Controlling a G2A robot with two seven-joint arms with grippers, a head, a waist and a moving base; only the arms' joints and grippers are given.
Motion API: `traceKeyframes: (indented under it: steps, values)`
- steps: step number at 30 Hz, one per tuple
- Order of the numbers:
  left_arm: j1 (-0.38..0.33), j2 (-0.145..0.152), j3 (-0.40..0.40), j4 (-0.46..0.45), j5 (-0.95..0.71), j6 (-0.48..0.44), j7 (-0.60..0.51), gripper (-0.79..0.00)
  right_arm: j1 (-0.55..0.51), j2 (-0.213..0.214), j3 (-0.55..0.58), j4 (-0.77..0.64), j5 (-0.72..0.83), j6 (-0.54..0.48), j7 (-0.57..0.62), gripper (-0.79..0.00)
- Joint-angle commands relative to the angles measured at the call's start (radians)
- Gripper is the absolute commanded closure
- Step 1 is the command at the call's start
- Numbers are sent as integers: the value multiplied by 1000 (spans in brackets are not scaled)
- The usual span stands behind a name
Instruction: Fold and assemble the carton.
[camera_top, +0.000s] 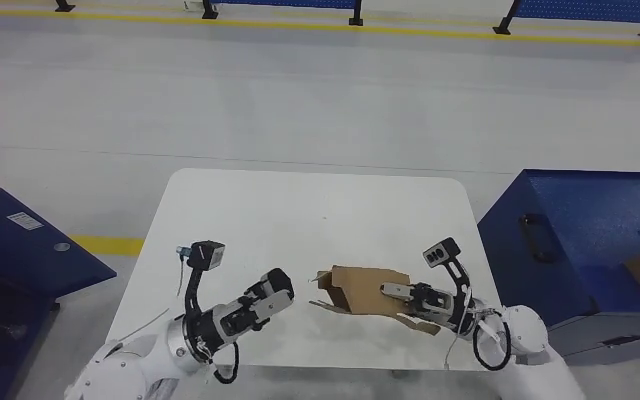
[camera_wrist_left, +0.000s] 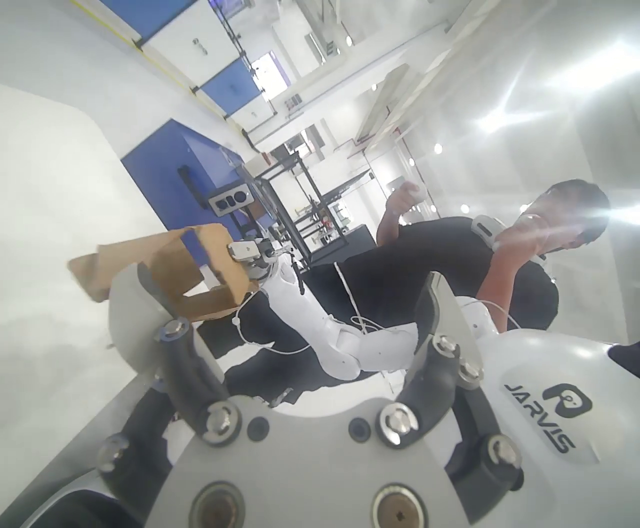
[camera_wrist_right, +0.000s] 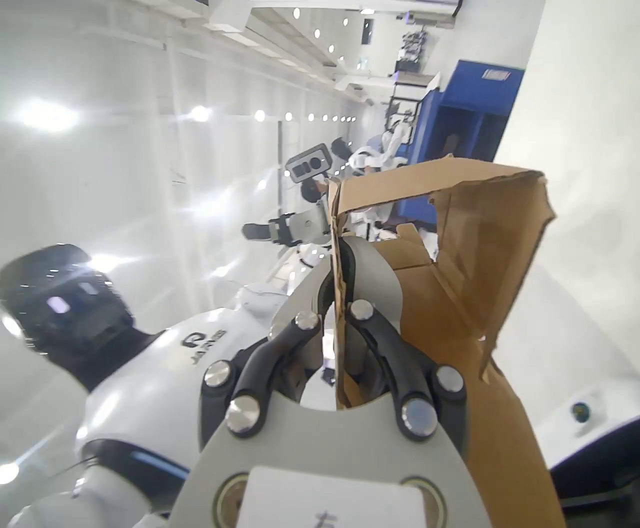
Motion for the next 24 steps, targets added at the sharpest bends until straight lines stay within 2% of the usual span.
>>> traceKeyframes:
  steps: [1, 4, 7, 13, 21, 24]
  values:
    - [22, 2, -32, 6, -5, 8, 6, -785, 30, 0, -4, 45, 63, 39, 73, 0]
    - [26, 4, -45, 40, 14, 50, 8, -785, 67, 0, -12, 97, 128, 78, 166, 0]
    - [-7, 7, -17, 80, 45, 148, -56, -785, 87, 0, -17, 127, 147, 83, 206, 0]
    - [-73, 5, 94, 98, 199, 259, -97, -785, 100, -2, -28, 144, 175, 91, 228, 0]
    - [-151, -9, 211, 144, 221, 358, -102, -785, 102, -3, -32, 147, 175, 85, 229, 0]
    - [-179, -16, 243, 158, 210, 364, -95, -785, 100, -3, -34, 142, 167, 78, 224, 0]
